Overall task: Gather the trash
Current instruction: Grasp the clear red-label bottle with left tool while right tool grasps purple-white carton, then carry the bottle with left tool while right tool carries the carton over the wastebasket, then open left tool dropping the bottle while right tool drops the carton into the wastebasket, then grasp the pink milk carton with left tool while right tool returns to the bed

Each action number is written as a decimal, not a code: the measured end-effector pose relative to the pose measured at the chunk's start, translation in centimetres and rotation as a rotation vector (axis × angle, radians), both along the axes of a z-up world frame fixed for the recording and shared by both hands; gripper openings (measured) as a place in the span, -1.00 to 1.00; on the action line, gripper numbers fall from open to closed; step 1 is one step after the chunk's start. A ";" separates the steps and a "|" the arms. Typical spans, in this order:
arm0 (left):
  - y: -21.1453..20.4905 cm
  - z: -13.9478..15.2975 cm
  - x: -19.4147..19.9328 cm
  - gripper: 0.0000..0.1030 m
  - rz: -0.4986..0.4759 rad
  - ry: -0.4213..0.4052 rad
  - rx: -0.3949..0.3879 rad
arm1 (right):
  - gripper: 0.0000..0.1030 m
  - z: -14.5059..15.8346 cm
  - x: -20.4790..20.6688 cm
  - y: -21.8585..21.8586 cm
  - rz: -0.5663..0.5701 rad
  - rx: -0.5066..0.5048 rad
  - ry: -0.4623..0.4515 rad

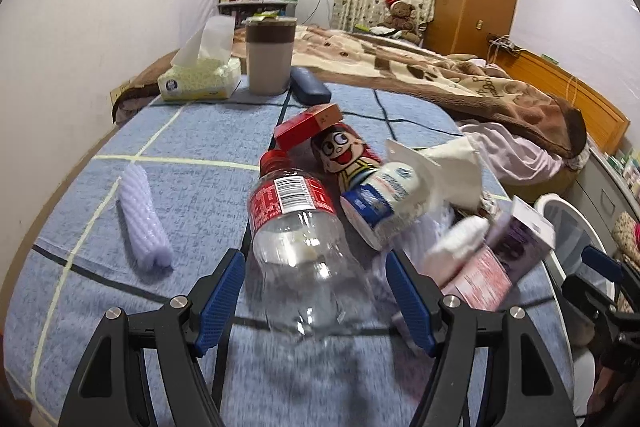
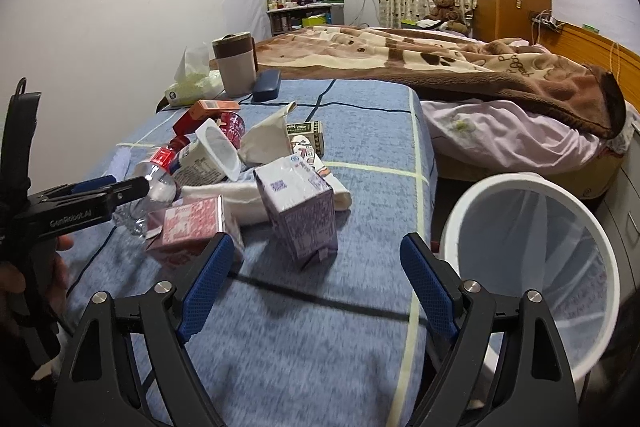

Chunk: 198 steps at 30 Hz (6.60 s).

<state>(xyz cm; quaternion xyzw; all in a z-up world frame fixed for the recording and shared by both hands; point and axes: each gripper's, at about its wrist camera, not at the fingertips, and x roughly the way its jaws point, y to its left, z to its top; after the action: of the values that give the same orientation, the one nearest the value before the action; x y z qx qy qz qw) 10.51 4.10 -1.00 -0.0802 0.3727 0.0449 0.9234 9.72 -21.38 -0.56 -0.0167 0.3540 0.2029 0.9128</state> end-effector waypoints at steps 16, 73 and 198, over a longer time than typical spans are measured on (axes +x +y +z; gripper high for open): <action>1.8 -2.5 2.6 0.35 0.009 0.065 -0.062 | -0.05 -1.2 2.5 1.5 0.052 0.007 0.055; -0.1 3.1 -4.3 0.19 -0.096 0.001 -0.098 | -0.08 1.9 -1.9 -2.6 -0.058 0.096 -0.017; -8.6 -1.0 -3.2 -0.17 -0.444 -0.037 0.036 | -0.04 1.2 -2.4 -2.2 -0.032 0.100 0.065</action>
<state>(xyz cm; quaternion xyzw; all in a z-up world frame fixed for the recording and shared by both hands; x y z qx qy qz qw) 7.28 -4.46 -2.00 0.0192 0.3634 -0.1542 0.9186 7.28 -23.54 0.69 0.0413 0.3732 0.2061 0.9036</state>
